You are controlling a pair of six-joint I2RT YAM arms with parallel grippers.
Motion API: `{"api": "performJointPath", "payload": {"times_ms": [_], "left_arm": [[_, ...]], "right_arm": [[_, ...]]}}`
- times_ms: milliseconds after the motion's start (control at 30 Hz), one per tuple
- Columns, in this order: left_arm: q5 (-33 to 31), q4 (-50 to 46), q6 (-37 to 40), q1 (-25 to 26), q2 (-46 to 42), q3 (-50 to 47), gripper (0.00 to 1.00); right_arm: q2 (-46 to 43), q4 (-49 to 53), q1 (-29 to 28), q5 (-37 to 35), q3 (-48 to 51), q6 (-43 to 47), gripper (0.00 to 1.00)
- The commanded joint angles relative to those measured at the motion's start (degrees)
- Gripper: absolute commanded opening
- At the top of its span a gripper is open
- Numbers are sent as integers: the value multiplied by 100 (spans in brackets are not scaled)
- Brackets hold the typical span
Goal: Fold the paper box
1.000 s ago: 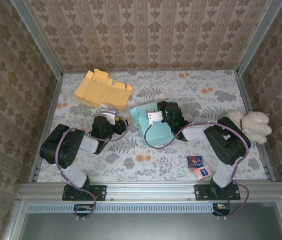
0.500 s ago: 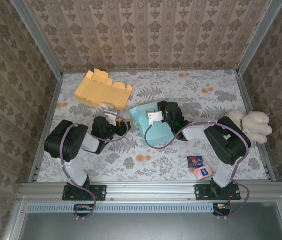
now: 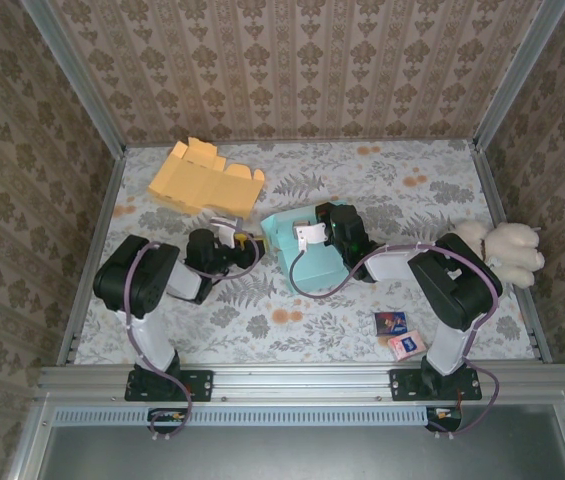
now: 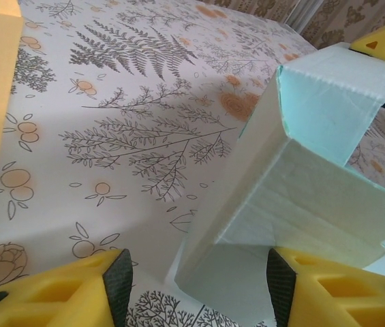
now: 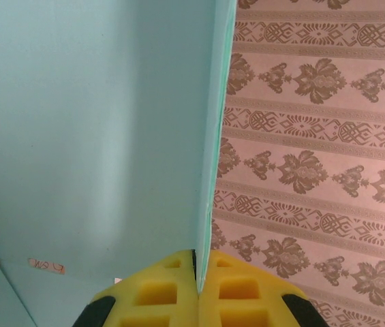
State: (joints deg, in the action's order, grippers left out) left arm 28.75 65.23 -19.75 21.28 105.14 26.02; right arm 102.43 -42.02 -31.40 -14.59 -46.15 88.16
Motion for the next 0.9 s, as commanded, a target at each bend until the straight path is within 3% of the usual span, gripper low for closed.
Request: {"api": "performJointPath", "payload": {"times_ms": [0, 867], "left_arm": [[299, 410, -121, -34, 144, 84, 57], [488, 824, -631, 188, 559, 403, 52]], "right_arm": [[94, 179, 36, 62, 10, 17, 0], [154, 177, 28, 45, 17, 13, 0]]}}
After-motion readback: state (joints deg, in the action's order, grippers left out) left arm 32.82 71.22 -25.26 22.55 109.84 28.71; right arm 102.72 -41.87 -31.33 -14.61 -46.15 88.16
